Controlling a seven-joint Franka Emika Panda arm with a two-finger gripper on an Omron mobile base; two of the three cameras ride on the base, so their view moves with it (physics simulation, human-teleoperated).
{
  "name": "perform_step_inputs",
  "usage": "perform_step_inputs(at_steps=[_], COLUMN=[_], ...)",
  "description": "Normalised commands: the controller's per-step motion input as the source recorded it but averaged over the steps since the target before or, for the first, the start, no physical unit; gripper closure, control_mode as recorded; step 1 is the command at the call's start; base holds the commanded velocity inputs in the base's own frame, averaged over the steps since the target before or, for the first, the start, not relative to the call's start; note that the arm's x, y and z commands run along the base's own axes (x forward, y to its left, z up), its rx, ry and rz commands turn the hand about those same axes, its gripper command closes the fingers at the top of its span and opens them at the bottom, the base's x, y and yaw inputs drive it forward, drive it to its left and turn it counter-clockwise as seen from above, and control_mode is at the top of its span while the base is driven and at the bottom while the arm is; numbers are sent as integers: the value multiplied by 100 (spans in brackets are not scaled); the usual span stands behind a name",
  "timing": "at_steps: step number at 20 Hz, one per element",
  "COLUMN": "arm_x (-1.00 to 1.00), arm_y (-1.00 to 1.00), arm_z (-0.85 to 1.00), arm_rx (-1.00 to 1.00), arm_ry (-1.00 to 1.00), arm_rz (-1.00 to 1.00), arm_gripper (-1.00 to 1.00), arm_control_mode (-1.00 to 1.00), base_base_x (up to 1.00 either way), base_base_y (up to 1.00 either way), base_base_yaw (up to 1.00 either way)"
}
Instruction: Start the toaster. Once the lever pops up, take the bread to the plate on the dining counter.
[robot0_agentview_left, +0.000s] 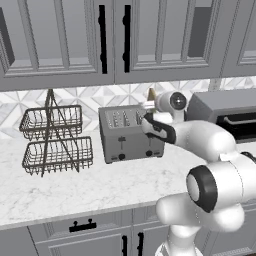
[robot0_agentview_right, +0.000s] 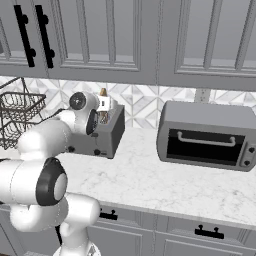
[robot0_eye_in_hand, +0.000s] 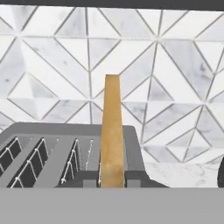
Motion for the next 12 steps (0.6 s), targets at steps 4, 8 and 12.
perform_step_inputs(at_steps=[4,8,12], arm_x=[-86,-100,-100], arm_y=[-7,-14,-15], arm_z=[36,21,17], arm_rx=[0,0,0], arm_ry=[-1,0,0], arm_rz=[0,0,0], arm_gripper=[100,100,100], arm_control_mode=[-100,-100,-100], base_base_x=[0,0,0], base_base_y=[0,0,0], base_base_yaw=[0,0,0])
